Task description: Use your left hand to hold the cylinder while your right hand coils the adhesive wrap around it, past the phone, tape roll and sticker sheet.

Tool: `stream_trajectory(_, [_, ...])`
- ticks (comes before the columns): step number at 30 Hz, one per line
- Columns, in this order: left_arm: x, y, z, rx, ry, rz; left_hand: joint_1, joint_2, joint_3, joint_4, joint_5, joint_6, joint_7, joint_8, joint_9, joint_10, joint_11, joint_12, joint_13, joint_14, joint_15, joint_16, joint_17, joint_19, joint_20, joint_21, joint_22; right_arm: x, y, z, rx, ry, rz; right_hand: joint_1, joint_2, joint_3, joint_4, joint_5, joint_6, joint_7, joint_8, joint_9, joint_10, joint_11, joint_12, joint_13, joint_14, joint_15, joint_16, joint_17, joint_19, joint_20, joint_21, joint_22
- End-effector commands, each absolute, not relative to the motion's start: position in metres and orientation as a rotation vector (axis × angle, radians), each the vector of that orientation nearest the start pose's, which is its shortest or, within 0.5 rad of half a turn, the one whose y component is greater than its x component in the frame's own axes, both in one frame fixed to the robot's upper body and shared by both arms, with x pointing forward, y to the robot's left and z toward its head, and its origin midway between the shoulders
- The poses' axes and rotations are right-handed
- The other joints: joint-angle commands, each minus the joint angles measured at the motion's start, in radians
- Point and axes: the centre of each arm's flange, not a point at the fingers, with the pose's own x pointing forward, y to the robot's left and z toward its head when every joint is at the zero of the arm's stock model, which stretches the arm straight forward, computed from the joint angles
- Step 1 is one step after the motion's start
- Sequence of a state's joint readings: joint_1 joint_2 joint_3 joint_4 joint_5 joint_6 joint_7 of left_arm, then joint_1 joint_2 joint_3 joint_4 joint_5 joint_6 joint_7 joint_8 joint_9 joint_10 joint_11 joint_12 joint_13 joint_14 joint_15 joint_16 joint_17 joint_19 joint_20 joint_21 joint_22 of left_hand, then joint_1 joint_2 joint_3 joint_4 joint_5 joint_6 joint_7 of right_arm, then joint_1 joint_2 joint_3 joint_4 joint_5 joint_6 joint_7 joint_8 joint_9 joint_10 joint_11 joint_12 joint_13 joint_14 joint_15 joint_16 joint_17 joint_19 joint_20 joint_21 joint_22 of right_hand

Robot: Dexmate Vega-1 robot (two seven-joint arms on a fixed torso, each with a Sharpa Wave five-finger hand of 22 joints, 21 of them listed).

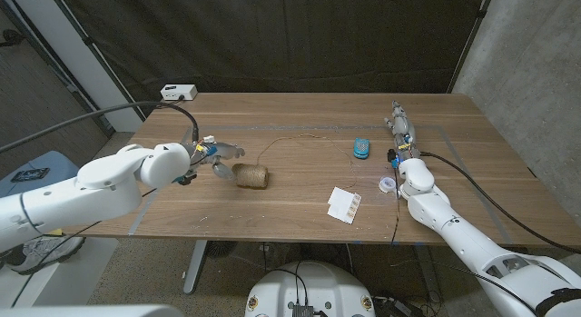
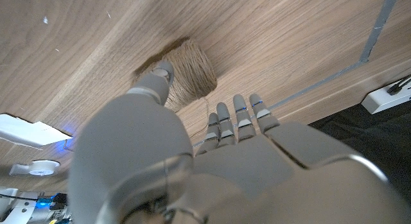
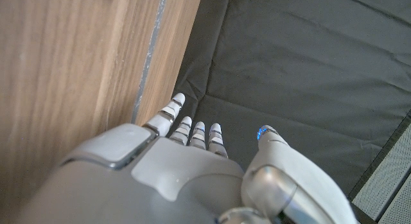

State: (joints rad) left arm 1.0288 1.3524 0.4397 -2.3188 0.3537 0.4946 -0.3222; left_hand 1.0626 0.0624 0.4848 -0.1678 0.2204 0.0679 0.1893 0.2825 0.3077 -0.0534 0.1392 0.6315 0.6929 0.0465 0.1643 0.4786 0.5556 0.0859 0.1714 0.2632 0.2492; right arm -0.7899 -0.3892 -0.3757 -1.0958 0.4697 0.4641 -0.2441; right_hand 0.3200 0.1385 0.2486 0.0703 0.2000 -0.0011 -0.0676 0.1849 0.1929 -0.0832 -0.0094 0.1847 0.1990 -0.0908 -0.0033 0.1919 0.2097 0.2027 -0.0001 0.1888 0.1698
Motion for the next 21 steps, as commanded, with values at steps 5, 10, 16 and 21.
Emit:
stream_trajectory(5, [0.493,0.271,-0.014,1.701,-0.253,-0.171,0.026,0.005,-0.011,0.0,0.006,0.022,0.0,0.018,0.014,0.009,-0.001,0.026,0.023,0.009,0.002,0.028,0.024,0.008,0.007,0.009,0.007,0.677,-0.304,-0.049,0.045,-0.653,-0.092,-0.01,0.002,0.007,0.001,-0.004,-0.01,0.001,0.0,0.003,-0.011,-0.004,0.005,0.003,-0.008,0.002,0.005,0.003,-0.007,0.001,0.003,0.005])
stream_trajectory(10, [0.495,0.274,-0.017,1.699,-0.259,-0.146,0.034,0.007,-0.015,0.0,0.007,0.031,-0.003,0.026,0.021,0.015,-0.003,0.038,0.035,0.016,-0.001,0.042,0.036,0.015,0.007,0.013,0.01,0.681,-0.302,-0.049,0.039,-0.648,-0.083,-0.01,0.002,0.007,0.0,-0.004,-0.01,0.001,0.001,0.003,-0.012,-0.004,0.006,0.003,-0.007,0.002,0.006,0.003,-0.007,0.001,0.003,0.005])
stream_trajectory(16, [0.497,0.275,-0.022,1.699,-0.26,-0.13,0.04,0.008,-0.019,-0.001,0.009,0.04,-0.003,0.033,0.027,0.015,-0.006,0.046,0.044,0.017,-0.001,0.052,0.045,0.016,0.007,0.015,0.012,0.685,-0.301,-0.052,0.037,-0.64,-0.073,-0.011,0.002,0.008,0.0,-0.004,-0.011,0.001,0.002,0.003,-0.012,-0.004,0.006,0.003,-0.007,0.002,0.007,0.003,-0.007,0.001,0.004,0.005])
stream_trajectory(21, [0.501,0.275,-0.023,1.698,-0.256,-0.124,0.045,0.009,-0.022,-0.001,0.01,0.037,-0.004,0.035,0.031,0.013,-0.004,0.051,0.051,0.012,0.0,0.056,0.052,0.014,0.007,0.015,0.013,0.688,-0.302,-0.053,0.035,-0.637,-0.069,-0.012,0.001,0.008,-0.001,-0.004,-0.012,0.001,0.002,0.003,-0.013,-0.004,0.006,0.003,-0.008,0.002,0.007,0.003,-0.007,0.0,0.004,0.005])
